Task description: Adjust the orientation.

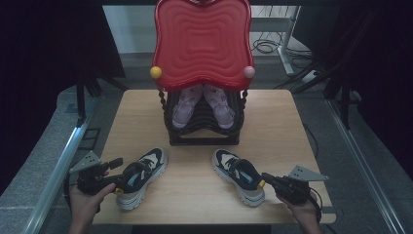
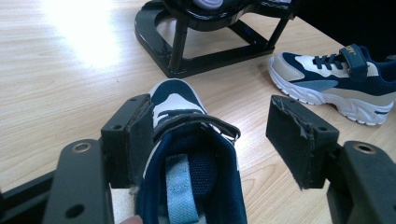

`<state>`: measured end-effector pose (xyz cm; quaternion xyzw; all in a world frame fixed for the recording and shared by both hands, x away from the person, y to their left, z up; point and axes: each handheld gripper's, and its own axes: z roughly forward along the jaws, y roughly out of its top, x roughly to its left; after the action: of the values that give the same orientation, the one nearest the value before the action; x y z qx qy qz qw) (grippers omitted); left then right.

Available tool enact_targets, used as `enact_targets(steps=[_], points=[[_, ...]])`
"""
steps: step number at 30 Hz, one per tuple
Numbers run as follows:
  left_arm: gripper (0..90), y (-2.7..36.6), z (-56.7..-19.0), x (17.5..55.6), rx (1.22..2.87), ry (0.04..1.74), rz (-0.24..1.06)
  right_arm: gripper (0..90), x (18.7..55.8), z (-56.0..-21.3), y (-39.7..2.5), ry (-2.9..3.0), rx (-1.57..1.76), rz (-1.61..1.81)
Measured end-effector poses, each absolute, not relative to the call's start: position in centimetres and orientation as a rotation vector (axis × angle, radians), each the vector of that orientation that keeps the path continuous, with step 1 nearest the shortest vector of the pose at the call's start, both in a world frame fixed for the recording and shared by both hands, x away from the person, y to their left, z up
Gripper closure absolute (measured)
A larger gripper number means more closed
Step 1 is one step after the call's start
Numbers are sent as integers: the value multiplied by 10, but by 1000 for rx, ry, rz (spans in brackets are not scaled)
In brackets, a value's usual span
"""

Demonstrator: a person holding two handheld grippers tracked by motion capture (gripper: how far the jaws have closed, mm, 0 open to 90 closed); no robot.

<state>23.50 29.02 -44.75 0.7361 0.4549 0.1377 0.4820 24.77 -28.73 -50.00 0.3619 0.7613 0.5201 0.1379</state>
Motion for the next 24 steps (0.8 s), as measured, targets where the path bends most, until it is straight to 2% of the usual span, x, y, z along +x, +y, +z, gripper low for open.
enact_targets(steps=[24], points=[[324, 302, -446, 235, 1771, 1133, 351, 885, 260, -487, -297, 2059, 1075, 1612]])
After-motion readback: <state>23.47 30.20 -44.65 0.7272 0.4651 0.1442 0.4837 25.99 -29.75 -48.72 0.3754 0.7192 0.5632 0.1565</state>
